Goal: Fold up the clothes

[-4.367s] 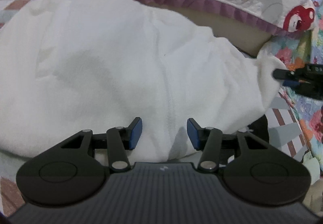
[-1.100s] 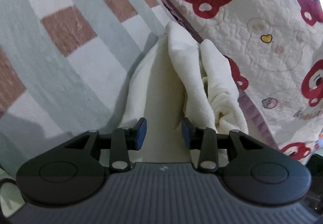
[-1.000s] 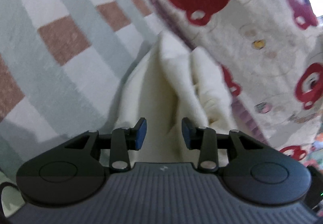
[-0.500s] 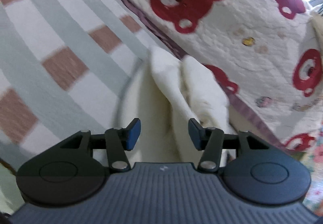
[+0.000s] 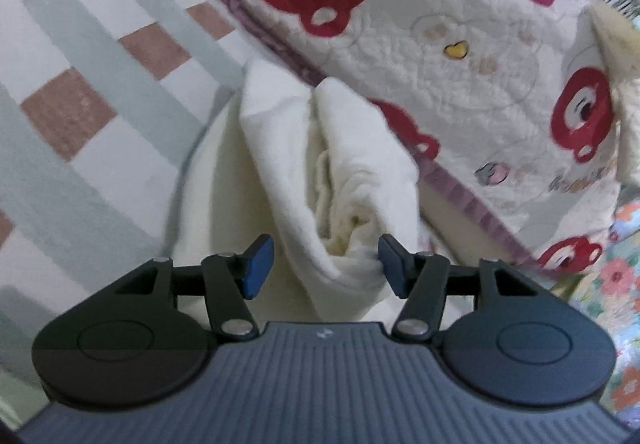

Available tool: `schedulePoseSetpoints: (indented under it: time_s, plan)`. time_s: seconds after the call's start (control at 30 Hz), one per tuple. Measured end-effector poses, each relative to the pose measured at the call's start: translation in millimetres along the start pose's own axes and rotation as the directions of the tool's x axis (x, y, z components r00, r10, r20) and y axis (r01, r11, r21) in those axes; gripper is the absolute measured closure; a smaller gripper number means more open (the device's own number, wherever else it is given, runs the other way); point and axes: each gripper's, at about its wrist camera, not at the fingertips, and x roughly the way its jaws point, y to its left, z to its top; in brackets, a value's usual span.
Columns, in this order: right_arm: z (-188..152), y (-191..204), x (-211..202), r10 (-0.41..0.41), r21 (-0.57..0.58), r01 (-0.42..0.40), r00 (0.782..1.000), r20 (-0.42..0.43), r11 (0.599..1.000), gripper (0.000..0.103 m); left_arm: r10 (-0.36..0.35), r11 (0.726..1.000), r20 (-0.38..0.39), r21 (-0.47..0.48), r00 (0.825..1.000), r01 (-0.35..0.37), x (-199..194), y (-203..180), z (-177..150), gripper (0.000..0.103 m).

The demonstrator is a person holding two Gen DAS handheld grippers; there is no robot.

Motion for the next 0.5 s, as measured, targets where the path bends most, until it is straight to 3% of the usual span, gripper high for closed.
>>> schedulePoseSetpoints:
  time_s: [0.03, 0.1, 0.2, 0.27, 0.33, 0.4, 0.5]
  plan:
    - [0.1, 1.5, -1.3, -0.025, 0.019, 0.024, 0.999, 0.038, 1.0, 0.041, -0.002, 1.0, 0.014, 0.011, 1.0, 0.002, 5.8, -0.2, -1.4, 0.037]
    - [2.2, 7.7, 0.5, -0.066, 0.061, 0.061, 0.993, 0.094, 0.996, 0.039, 0.009, 1.0, 0.012, 0.0, 1.0, -0.009, 19.0, 2.6, -5.1, 0.036]
    - [3.2, 18.8, 9.8, -0.093, 0.047, 0.088, 0.989, 0.116, 0.995, 0.037, -0.036, 0.999, -0.018, -0.001, 0.999, 0.036, 26.2, -3.0, -11.6, 0.035]
    - [0.6, 18.5, 11.0, -0.1, 0.049, 0.094, 0.988, 0.118, 0.994, 0.037, -0.052, 0.994, -0.048, 0.093, 0.997, 0.056, 26.1, -17.6, -15.1, 0.034]
    - [-0.6, 12.8, 6.8, -0.092, 0.046, 0.087, 0.989, 0.119, 0.995, 0.043, -0.002, 0.963, -0.092, 0.267, 0.996, 0.027, 25.5, -42.3, -20.3, 0.034]
    - [-1.8, 9.1, 3.8, -0.099, 0.013, 0.098, 0.988, 0.119, 0.995, 0.043, 0.051, 0.934, -0.093, 0.358, 0.994, -0.014, 25.7, -57.8, -27.6, 0.034]
    - [-2.9, 7.4, 0.5, -0.114, -0.003, 0.115, 0.987, 0.114, 0.993, 0.043, 0.114, 0.953, -0.012, 0.285, 0.993, -0.106, 27.9, -53.4, -27.1, 0.034]
